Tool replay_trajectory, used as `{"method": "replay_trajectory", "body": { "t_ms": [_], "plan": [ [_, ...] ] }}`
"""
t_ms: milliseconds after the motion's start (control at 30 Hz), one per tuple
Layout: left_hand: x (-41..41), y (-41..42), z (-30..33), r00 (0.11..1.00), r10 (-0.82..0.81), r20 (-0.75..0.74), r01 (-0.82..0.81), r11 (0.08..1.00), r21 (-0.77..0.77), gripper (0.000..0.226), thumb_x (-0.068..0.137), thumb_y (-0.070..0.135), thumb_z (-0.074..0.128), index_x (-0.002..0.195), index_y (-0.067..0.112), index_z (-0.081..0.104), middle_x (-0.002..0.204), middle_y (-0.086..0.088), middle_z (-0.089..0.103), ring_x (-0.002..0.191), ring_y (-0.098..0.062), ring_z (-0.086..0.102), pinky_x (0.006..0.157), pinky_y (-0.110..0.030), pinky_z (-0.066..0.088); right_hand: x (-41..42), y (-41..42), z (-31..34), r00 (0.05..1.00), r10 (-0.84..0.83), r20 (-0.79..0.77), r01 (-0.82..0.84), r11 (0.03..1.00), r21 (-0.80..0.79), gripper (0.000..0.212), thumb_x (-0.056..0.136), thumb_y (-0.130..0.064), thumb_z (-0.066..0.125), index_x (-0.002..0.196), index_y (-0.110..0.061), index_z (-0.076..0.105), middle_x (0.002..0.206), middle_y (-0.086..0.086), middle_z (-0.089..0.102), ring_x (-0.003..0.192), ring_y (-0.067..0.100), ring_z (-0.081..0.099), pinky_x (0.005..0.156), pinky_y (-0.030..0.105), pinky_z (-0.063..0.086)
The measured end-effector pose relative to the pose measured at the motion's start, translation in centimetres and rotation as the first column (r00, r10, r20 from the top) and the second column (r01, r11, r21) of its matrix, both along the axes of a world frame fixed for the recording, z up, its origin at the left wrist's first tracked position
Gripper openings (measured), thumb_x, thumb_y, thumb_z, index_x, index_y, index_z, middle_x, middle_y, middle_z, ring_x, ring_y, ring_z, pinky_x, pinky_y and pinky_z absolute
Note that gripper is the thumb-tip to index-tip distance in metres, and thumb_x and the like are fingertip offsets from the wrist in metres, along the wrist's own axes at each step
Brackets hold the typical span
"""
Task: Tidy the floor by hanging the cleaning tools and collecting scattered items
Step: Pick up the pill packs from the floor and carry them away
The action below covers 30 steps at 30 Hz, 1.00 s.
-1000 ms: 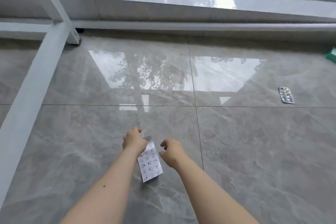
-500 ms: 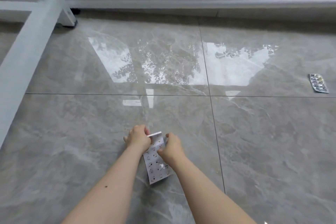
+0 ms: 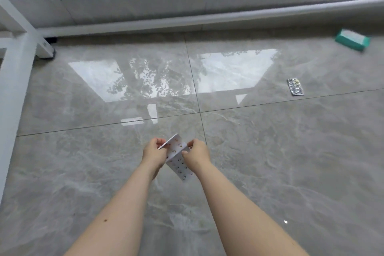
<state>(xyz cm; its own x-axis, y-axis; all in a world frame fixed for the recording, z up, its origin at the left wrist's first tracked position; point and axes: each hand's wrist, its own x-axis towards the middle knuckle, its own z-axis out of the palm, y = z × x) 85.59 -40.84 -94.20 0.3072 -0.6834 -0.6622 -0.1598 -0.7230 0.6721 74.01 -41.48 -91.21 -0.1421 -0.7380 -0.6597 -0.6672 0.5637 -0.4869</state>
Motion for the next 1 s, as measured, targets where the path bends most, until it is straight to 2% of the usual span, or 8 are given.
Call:
{"method": "replay_trajectory", "body": {
  "t_ms": [167, 267, 400, 500, 567, 800, 933, 1000],
  "plan": [
    [-5.0, -0.2, 8.0, 0.994, 0.003, -0.114, -0.005, 1.0, -0.022, 0.024, 0.088, -0.002, 0.049, 0.077, 0.019, 0.051, 0.078, -0.001, 0.057, 0.063, -0.01, 0.048, 0.052, -0.02, 0.036, -4.7, -0.1, 8.3, 0.996, -0.092, -0.017, 0.091, 0.996, -0.026, 0.015, 0.088, -0.014, 0.054, 0.096, -0.013, 0.067, 0.113, 0.016, 0.068, 0.11, 0.033, 0.06, 0.096, 0.037, 0.046],
    [-8.4, -0.6, 13.4, 0.983, 0.014, -0.181, -0.02, 0.999, -0.032, 0.023, 0.087, -0.002, 0.051, 0.077, 0.018, 0.052, 0.08, -0.003, 0.059, 0.068, -0.015, 0.052, 0.059, -0.024, 0.04, -8.2, 0.3, 13.7, 0.984, -0.176, -0.015, 0.175, 0.982, -0.071, 0.021, 0.09, -0.019, 0.054, 0.104, -0.01, 0.067, 0.115, 0.014, 0.068, 0.111, 0.032, 0.06, 0.096, 0.037, 0.048],
    [-14.0, -0.7, 20.7, 0.972, -0.015, -0.234, 0.004, 0.999, -0.046, 0.022, 0.085, -0.007, 0.049, 0.098, 0.01, 0.053, 0.097, -0.011, 0.061, 0.081, -0.021, 0.056, 0.064, -0.026, 0.046, -13.5, 1.6, 20.7, 0.951, -0.309, 0.003, 0.307, 0.944, -0.117, 0.023, 0.093, -0.023, 0.054, 0.104, -0.008, 0.066, 0.114, 0.013, 0.068, 0.108, 0.031, 0.061, 0.092, 0.035, 0.048],
    [-18.6, 0.0, 25.0, 0.964, -0.07, -0.256, 0.065, 0.998, -0.028, 0.024, 0.087, -0.005, 0.05, 0.109, 0.004, 0.054, 0.105, -0.014, 0.061, 0.087, -0.022, 0.058, 0.08, -0.034, 0.051, -18.1, 3.0, 25.3, 0.912, -0.41, 0.015, 0.407, 0.9, -0.156, 0.02, 0.093, -0.022, 0.054, 0.1, -0.008, 0.066, 0.11, 0.012, 0.068, 0.103, 0.03, 0.062, 0.087, 0.034, 0.049],
    [-21.5, 0.7, 27.2, 0.959, -0.107, -0.263, 0.106, 0.994, -0.017, 0.022, 0.09, -0.002, 0.051, 0.11, 0.006, 0.053, 0.105, -0.013, 0.06, 0.09, -0.023, 0.055, 0.085, -0.036, 0.049, -21.0, 3.8, 27.6, 0.879, -0.476, 0.027, 0.473, 0.864, -0.171, 0.018, 0.092, -0.02, 0.054, 0.1, -0.007, 0.065, 0.109, 0.011, 0.068, 0.102, 0.029, 0.062, 0.086, 0.033, 0.049],
    [-30.3, 1.9, 32.5, 0.935, -0.222, -0.278, 0.221, 0.975, -0.034, 0.028, 0.093, 0.007, 0.055, 0.12, -0.001, 0.055, 0.107, -0.011, 0.062, 0.095, -0.022, 0.059, 0.079, -0.033, 0.047, -29.5, 5.1, 32.7, 0.734, -0.671, 0.107, 0.676, 0.707, -0.206, 0.02, 0.09, -0.018, 0.057, 0.098, -0.003, 0.067, 0.106, 0.013, 0.07, 0.1, 0.028, 0.064, 0.081, 0.028, 0.048],
    [-34.0, 0.5, 34.0, 0.934, -0.236, -0.269, 0.23, 0.972, -0.054, 0.027, 0.093, 0.007, 0.055, 0.12, 0.001, 0.055, 0.105, -0.01, 0.061, 0.093, -0.021, 0.058, 0.067, -0.025, 0.046, -32.9, 4.2, 34.0, 0.701, -0.702, 0.129, 0.708, 0.663, -0.242, 0.021, 0.091, -0.02, 0.057, 0.098, -0.003, 0.068, 0.105, 0.014, 0.07, 0.1, 0.029, 0.064, 0.084, 0.031, 0.049],
    [-35.6, -0.5, 34.2, 0.932, -0.248, -0.266, 0.242, 0.969, -0.055, 0.027, 0.093, 0.007, 0.055, 0.12, 0.002, 0.055, 0.104, -0.01, 0.061, 0.093, -0.021, 0.058, 0.068, -0.025, 0.047, -34.3, 3.4, 34.1, 0.685, -0.716, 0.136, 0.724, 0.647, -0.241, 0.021, 0.092, -0.02, 0.057, 0.098, -0.004, 0.067, 0.105, 0.013, 0.07, 0.099, 0.029, 0.064, 0.08, 0.029, 0.048]
  ]
}}
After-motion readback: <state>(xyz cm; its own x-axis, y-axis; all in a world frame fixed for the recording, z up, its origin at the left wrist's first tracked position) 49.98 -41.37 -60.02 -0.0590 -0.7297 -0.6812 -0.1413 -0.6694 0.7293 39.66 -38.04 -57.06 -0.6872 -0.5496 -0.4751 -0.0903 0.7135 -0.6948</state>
